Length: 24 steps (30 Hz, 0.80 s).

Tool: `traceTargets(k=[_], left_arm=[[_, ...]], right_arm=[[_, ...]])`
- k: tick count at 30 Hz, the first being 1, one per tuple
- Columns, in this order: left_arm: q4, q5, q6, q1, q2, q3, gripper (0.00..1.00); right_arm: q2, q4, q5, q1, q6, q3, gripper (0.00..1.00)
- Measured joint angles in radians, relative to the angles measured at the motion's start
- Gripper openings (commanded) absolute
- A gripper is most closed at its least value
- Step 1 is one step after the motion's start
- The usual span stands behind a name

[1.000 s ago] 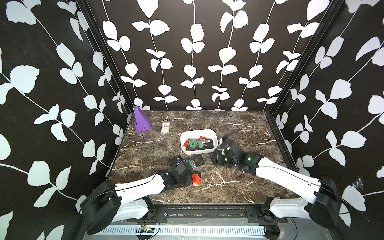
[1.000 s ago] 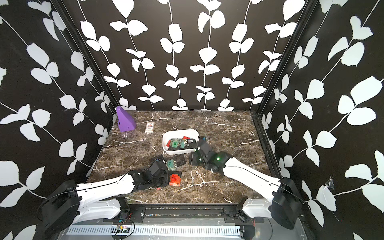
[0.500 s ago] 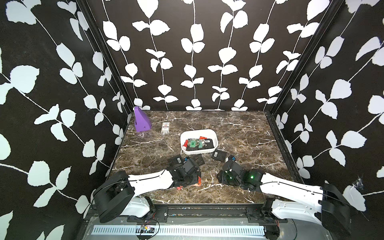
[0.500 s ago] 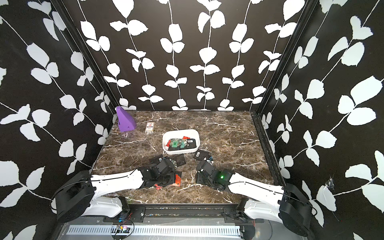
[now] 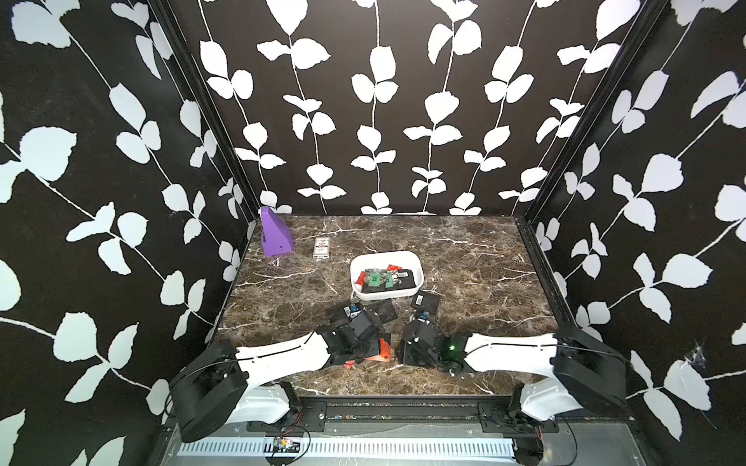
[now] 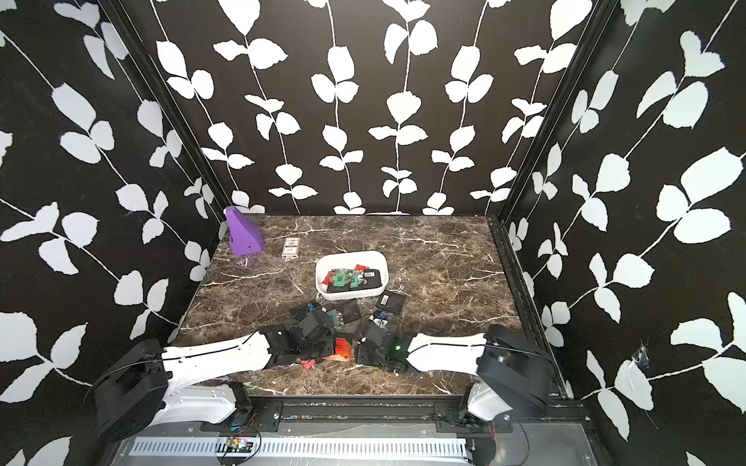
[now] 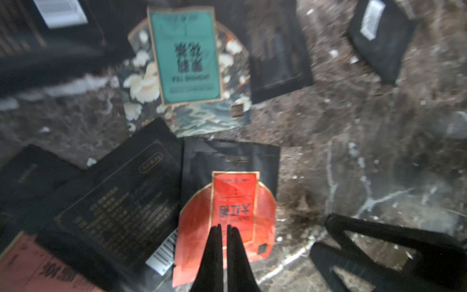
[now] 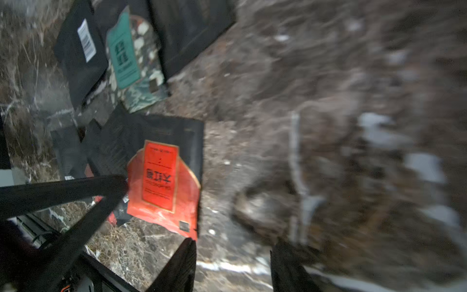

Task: Put the tea bags into the storage box
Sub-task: Pick up the tea bag from the center of the board.

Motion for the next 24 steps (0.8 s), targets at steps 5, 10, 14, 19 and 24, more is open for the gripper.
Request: traceTargets(k=[5,10,14,19,24], left_arm=[[0.019,0.007,-0.026,0.000,0.006,-0.032,0.00],[0.021,0.003,-0.030,0.000,0.006,-0.033,0.00],[0.024,-0.001,-0.041,0.000,0.006,-0.042,0.00],[0.029,-0.007,-0.051,0.000,0.010,-0.047,0.00],[0.032,-0.015,-0.052,0.000,0.010,-0.051,0.00]], right_arm=[[0.019,0.023,-0.002,0.010,0.000,0.043,0.49],[0.016,0.023,0.011,0.010,0.003,0.043,0.49],[0.020,0.023,0.015,0.010,0.004,0.043,0.49],[0.049,0.028,0.014,0.010,0.003,0.045,0.49],[0.082,0.033,0.008,0.010,0.002,0.058,0.48]])
